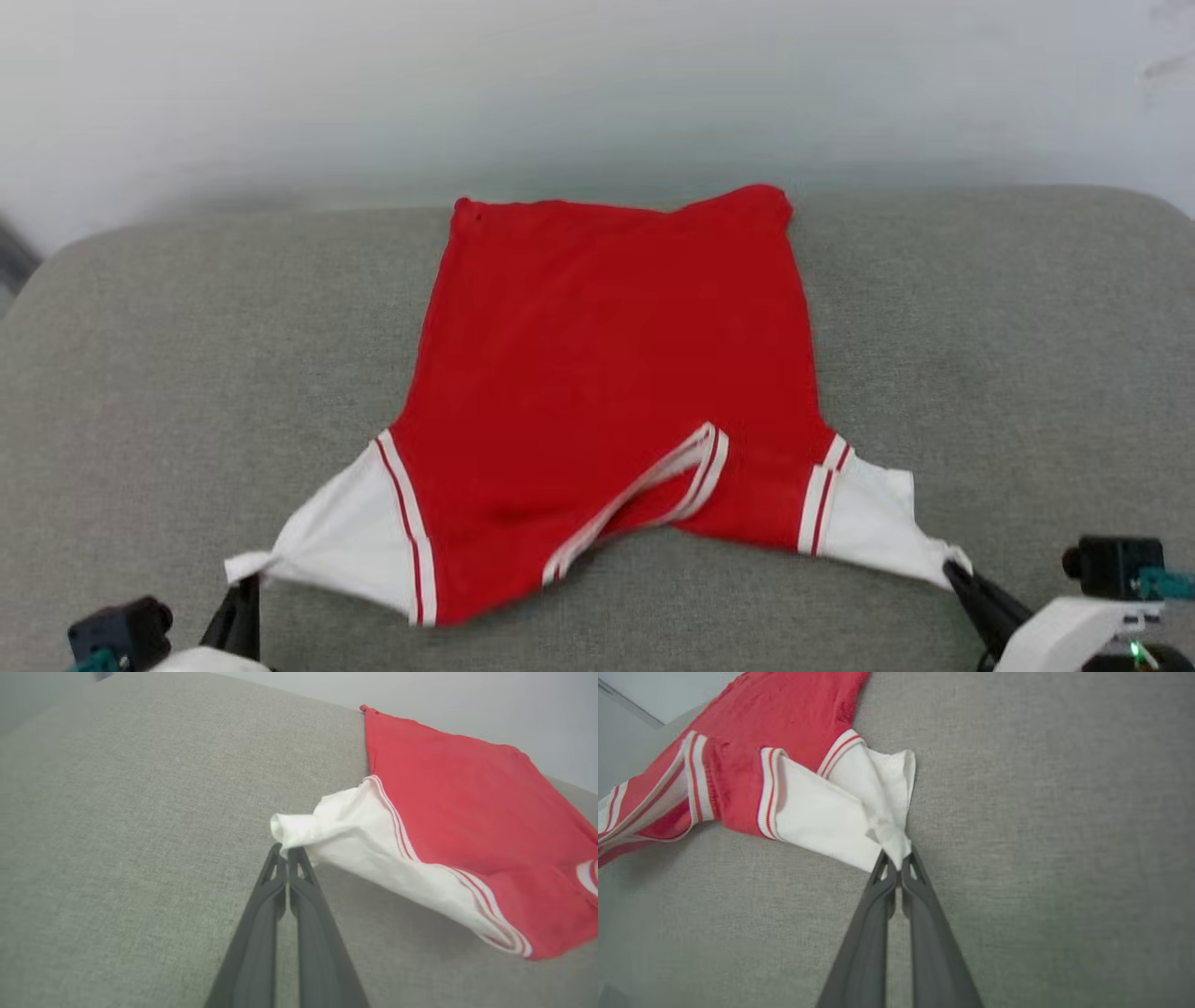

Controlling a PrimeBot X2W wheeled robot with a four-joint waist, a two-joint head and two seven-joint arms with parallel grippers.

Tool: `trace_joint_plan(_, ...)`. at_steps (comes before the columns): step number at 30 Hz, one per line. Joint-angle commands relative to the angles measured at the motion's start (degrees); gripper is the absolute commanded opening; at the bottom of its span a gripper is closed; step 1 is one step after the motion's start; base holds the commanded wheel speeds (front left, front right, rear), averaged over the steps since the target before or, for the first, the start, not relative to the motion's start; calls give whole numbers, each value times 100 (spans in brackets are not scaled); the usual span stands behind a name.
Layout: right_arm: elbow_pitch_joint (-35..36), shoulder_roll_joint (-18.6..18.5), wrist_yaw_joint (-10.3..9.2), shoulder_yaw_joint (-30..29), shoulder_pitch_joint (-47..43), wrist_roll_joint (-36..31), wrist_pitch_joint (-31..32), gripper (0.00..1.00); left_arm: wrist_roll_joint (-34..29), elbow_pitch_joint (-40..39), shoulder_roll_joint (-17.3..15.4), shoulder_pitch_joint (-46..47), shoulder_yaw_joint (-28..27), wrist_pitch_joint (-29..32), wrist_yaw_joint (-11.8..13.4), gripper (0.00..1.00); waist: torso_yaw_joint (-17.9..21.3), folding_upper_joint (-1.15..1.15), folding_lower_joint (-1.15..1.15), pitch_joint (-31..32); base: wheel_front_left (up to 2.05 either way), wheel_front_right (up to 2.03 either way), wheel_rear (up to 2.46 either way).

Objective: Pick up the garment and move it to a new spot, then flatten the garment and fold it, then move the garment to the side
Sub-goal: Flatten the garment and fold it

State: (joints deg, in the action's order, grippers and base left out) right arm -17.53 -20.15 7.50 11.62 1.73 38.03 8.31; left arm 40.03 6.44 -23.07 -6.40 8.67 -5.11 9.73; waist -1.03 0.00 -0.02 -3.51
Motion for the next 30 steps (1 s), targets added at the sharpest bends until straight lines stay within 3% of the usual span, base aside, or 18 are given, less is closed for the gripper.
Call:
trace_joint_plan(1, 107, 71, -2, -116, -177, -87, 61, 0, 11, -93, -32, -127, -30, 37, 68, 0, 1, 0, 2, 58, 0, 0, 0)
trace_joint_plan(7, 817, 631, -2, -900, -1194, -734, 564, 0, 0, -608, -91, -819, -66, 265, 414, 0, -27, 0, 2, 194, 0, 0, 0)
trace_joint_plan(12, 1227, 976, -2, -1277, -1491, -1210, 879, 0, -73, -930, -73, -965, 32, 336, 545, 0, -88, 0, 2, 197, 0, 0, 0)
trace_joint_plan(13, 1300, 1017, -2, -1335, -1502, -1296, 909, 39, -104, -994, -80, -947, 75, 352, 549, 0, -110, 0, 2, 188, 0, 0, 0)
trace_joint_plan(14, 1400, 1044, -2, -1387, -1490, -1364, 929, 100, -137, -1059, -81, -904, 118, 360, 551, 0, -139, 0, 2, 166, 0, 0, 0)
trace_joint_plan(22, 1961, 924, -2, -1945, -512, -1546, 1068, 100, -435, -1656, 19, -403, 440, 297, 551, 0, -483, 0, 2, -396, 0, 0, 0)
trace_joint_plan(30, 770, 302, -2, -2132, 1681, -1444, 1327, 100, -627, -1920, 171, 165, 696, 124, 391, 0, -940, 0, 2, -1193, 0, 0, 0)
